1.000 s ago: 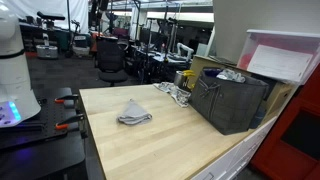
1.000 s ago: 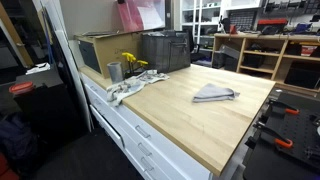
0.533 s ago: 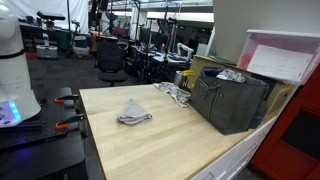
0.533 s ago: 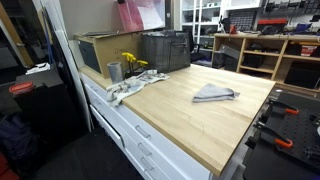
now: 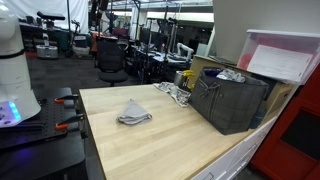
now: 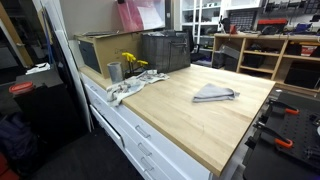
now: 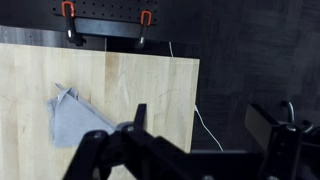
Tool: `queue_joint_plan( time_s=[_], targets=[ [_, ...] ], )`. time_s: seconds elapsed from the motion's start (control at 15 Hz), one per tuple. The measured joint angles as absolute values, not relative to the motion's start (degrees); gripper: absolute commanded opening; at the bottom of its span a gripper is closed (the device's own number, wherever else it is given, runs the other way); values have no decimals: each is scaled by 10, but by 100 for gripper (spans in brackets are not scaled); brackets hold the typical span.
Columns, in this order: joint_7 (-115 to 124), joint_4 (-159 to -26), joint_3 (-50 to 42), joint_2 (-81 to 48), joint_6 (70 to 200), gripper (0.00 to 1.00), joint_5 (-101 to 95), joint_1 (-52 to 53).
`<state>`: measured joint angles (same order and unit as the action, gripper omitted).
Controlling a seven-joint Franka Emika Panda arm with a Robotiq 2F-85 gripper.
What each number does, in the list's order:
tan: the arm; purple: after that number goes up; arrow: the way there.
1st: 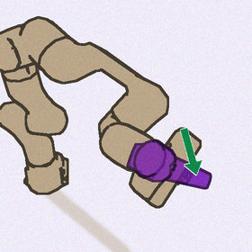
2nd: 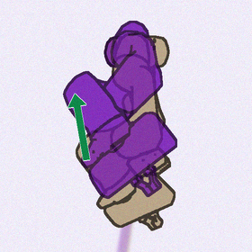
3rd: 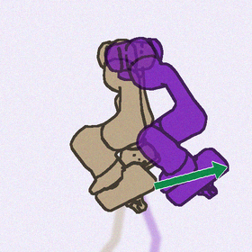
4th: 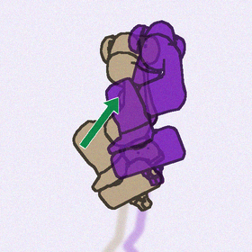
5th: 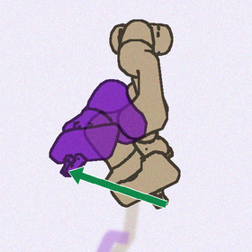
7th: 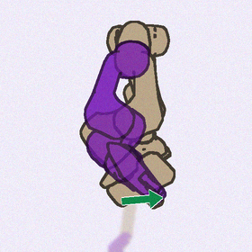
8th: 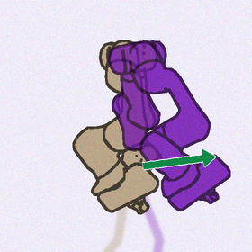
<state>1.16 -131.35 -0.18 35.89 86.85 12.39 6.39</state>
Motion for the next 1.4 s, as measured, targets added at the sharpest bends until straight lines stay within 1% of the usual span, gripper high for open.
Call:
queue_joint_plan(
  time_s=[0.47,0.6,0.87,1.13,1.4],
  targets=[
    [14,-1318,7,357,882,100,121,53],
    [17,-1341,16,349,938,100,108,36],
    [36,-1406,18,308,1091,100,70,-2],
    [84,-1446,16,240,1233,100,11,-47],
    [164,-1469,14,162,1339,100,-81,-97]
  ],
)
